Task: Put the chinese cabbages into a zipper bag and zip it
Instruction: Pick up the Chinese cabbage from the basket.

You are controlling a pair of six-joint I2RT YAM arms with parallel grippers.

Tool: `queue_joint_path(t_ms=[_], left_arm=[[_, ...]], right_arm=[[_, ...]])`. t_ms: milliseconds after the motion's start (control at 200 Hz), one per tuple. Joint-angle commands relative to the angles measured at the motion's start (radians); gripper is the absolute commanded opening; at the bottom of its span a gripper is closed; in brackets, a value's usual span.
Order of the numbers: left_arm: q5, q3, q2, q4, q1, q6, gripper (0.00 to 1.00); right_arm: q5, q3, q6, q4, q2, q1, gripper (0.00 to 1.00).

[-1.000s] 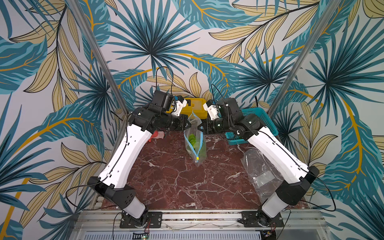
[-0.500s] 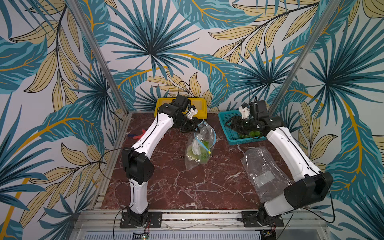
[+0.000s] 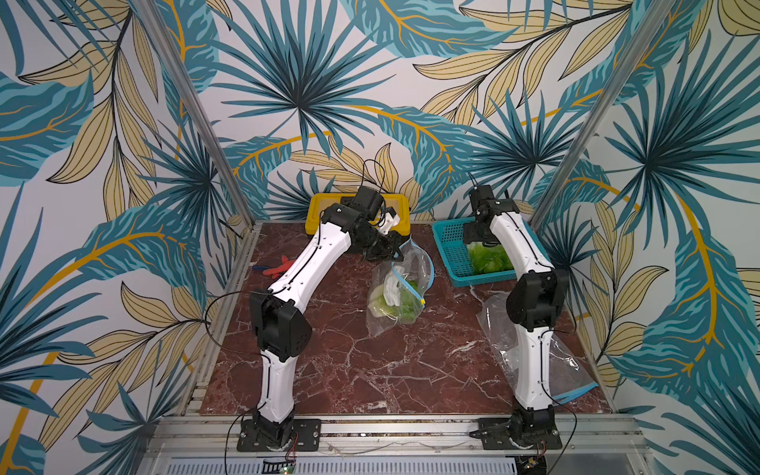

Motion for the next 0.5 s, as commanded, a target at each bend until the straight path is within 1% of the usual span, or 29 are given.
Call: queue_joint_path(t_ms=[0,120,165,220,260,340,431,466,496], left_arm=[[-0.021,-0.024,-0.03,-0.004,0.004,0.026,0.0],[-0.03,-0.038,-0.036,-0.004,0.008,0.03,0.0],[-0.03,-0.039,-0.038,-0.004,0.009,0.029,0.0],[-0.03,-0.039,-0.041,-0.003,0.011,0.029,0.0],[-0.029,-0.04,-0.044,-0.004,0.012,0.03,0.0],[-0.037,-0.045,-0.053,-0.003,0.014,0.031,0.0],[-0.037,-0.049,-0.056,-0.004,0.016,0.029,0.0],[-0.037,-0.048,-0.056,-0.003,0.015,0.03,0.0],[-0.037,-0.047,-0.056,-0.004,0.016,0.029,0.0]], right_arm=[[0.007,0.047,-0.042,-0.109,0.065,-0.025,0.98],[-0.107,0.008,-0.013,-0.092,0.115,-0.03,0.93],[-0.142,-0.001,-0.007,-0.085,0.127,-0.032,0.88],[-0.151,0.001,-0.004,-0.085,0.139,-0.031,0.82],[-0.139,0.002,-0.004,-0.089,0.139,-0.032,0.75],[-0.13,0.0,-0.005,-0.085,0.111,-0.032,0.58],[-0.131,-0.003,-0.003,-0.072,0.058,-0.032,0.3],[-0.14,-0.01,-0.003,-0.058,0.027,-0.032,0.23],[-0.153,-0.017,-0.003,-0.044,-0.001,-0.032,0.2]])
